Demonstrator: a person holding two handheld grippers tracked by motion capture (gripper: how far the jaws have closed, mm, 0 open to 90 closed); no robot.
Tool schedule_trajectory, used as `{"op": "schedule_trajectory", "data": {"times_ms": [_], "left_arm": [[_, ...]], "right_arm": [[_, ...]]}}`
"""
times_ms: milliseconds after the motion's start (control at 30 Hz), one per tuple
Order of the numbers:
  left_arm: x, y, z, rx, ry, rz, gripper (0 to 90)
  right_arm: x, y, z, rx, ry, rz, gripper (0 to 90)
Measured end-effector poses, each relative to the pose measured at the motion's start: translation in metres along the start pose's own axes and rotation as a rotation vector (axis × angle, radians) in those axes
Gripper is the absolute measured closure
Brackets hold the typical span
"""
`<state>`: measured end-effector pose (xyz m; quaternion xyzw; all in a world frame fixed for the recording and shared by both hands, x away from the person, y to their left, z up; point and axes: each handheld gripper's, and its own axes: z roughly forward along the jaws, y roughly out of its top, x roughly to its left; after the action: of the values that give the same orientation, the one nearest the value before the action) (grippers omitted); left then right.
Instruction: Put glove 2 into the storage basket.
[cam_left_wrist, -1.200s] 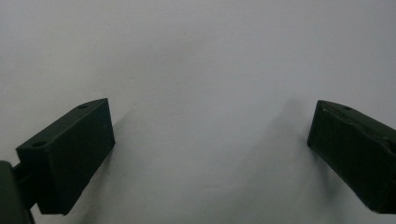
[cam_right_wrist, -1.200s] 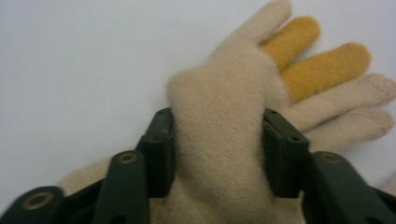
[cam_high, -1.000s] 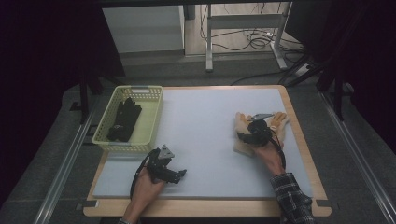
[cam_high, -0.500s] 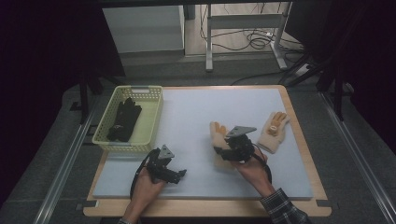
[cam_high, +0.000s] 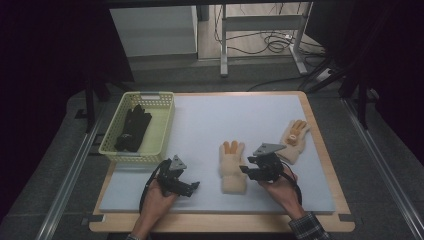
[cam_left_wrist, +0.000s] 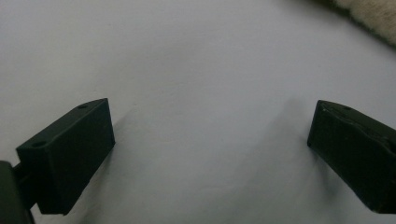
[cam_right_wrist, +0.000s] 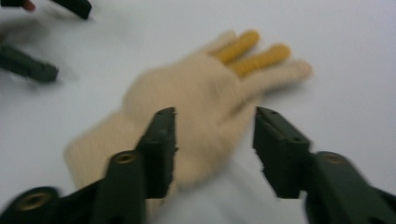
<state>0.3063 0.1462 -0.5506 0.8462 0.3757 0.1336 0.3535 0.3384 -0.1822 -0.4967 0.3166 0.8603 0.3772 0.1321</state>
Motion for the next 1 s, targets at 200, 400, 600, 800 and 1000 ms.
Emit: {"op": "schedule_trajectory", "data": {"times_ms": [200,400,600,800,1000], "left_arm": [[0.000,0.000,0.000,0.002,-0.001,0.002,0.7],[0.000,0.000,0.000,0.001,-0.001,0.002,0.7],[0.000,0.000,0.000,0.002,-0.001,0.002,0.7],[0.000,0.000,0.000,0.002,-0.001,0.001,0.7],[0.000,0.000,0.000,0.001,-0.001,0.001,0.7]], "right_arm": [[0.002,-0.025,-0.003,0.018,0.035,0.001,78.0],[0.016,-0.033,0.008,0.040,0.073,-0.023,79.7],[0.009,-0.017,0.003,0.004,0.015,-0.024,77.5],[-0.018,0.002,0.026,-0.025,0.008,0.082,66.0],[-0.019,0.004,0.046,0.028,0.015,0.113,86.2]]}}
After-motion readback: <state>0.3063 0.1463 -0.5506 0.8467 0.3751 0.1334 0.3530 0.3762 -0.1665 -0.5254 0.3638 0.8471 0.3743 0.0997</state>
